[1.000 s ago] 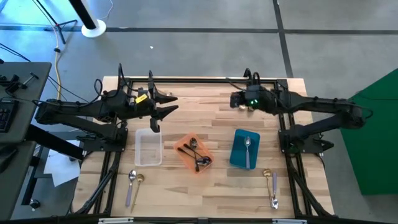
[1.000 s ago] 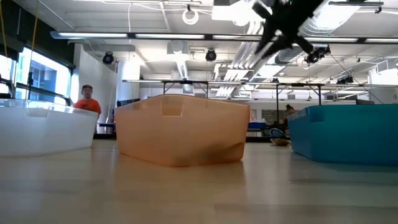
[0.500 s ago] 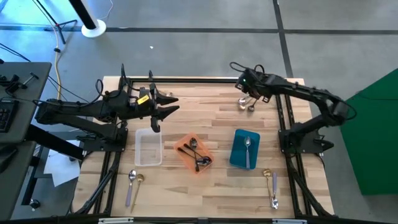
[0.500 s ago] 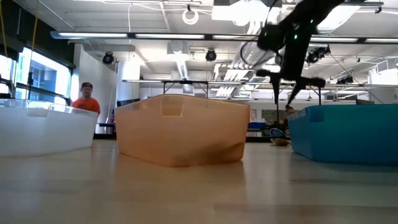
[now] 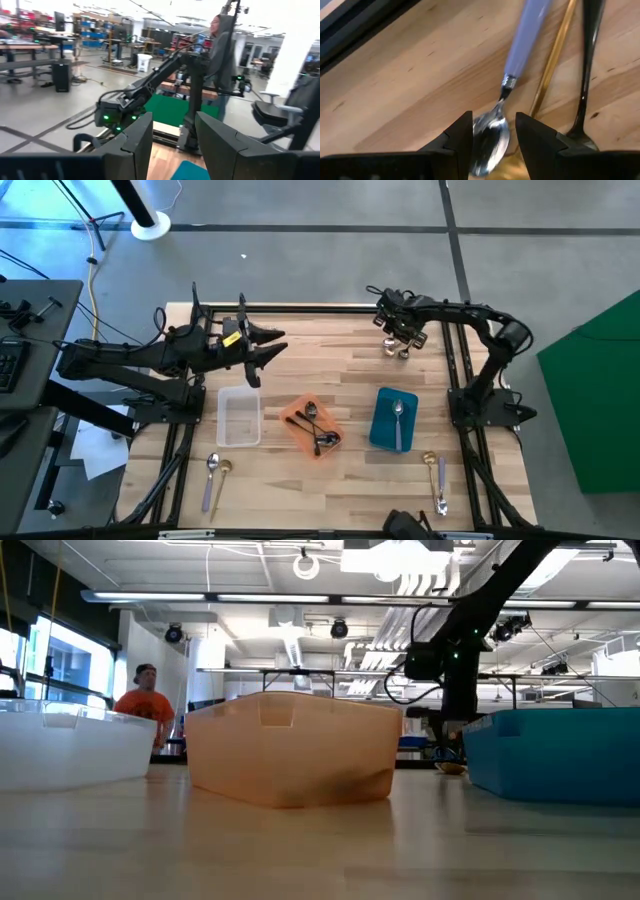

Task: Sort silverware by color (type)
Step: Put the top purple spoon into the blue bin

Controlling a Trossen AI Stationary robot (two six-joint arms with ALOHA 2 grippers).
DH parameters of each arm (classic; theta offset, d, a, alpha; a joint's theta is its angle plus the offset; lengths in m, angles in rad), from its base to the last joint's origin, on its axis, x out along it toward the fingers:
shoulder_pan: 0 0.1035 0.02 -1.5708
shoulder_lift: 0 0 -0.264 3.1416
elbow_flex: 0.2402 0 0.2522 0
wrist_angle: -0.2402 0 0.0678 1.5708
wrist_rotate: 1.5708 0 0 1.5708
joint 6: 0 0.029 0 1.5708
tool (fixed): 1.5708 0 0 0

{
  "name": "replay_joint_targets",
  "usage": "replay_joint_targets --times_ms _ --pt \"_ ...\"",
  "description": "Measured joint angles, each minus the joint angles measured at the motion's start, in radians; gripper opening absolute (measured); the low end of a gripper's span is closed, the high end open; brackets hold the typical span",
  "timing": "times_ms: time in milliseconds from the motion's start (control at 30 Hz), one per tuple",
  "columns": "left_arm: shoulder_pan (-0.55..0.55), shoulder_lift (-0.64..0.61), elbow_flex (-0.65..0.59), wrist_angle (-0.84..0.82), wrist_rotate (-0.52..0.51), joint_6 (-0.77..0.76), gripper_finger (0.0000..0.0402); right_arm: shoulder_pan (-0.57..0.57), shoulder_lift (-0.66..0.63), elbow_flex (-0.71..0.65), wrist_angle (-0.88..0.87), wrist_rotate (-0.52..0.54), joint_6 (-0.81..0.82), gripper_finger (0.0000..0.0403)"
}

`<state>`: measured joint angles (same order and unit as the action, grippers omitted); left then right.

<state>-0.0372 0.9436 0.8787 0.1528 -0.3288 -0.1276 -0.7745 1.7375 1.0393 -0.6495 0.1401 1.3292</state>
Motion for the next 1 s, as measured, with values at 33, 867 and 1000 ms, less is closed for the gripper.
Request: replay_joint_targets --times_ms 33,867,1000 --pt "0.0 0.0 0.0 0.0 -0.011 0.0 0.0138 -0.004 0.007 0.0 0.002 0.003 0.004 0.0134" --pt "0.0 0.0 0.0 -0.053 -0.077 0.0 0.0138 -0.063 0.076 0.002 0.06 -0.039 -0.039 0.0114" --pt "0.0 0.001 0.0 -0.053 -0.077 0.0 0.0138 -0.063 0.077 0.001 0.049 -0.03 -0.052 0.0063"
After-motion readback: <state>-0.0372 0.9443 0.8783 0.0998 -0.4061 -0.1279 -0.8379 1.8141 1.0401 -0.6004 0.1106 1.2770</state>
